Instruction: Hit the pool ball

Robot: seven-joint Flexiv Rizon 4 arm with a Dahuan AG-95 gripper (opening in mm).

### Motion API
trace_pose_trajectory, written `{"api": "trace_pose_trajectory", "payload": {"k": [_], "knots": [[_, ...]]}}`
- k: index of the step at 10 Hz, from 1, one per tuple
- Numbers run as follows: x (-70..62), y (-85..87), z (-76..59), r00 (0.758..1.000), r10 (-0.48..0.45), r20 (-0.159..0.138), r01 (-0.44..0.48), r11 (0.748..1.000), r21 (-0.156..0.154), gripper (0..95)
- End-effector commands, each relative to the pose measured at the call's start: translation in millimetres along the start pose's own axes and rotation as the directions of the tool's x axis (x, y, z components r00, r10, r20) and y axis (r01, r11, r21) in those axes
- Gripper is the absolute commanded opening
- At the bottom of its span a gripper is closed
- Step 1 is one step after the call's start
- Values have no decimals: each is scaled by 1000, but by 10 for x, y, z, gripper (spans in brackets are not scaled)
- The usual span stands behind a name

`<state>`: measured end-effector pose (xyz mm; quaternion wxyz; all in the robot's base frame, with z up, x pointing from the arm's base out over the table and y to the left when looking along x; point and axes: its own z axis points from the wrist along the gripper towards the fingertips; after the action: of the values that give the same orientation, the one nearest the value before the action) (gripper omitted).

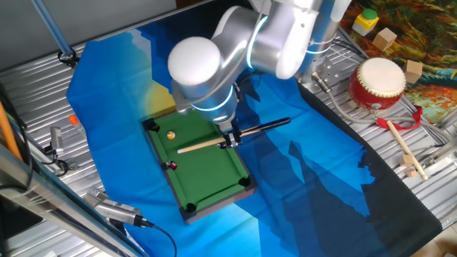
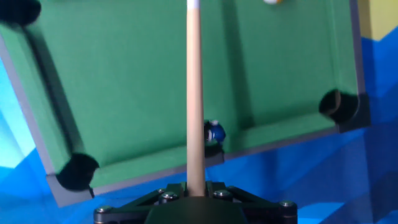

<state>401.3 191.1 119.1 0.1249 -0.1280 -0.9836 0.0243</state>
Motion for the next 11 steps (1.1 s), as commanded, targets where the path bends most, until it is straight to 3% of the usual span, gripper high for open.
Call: {"api": "trace_pose_trajectory", "payload": {"k": [1, 11], "knots": [[-19, 9, 0, 1000, -1, -2, 1, 1000, -1, 0], [-32, 11, 4, 1000, -1, 8, 1, 1000, -7, 0]]}}
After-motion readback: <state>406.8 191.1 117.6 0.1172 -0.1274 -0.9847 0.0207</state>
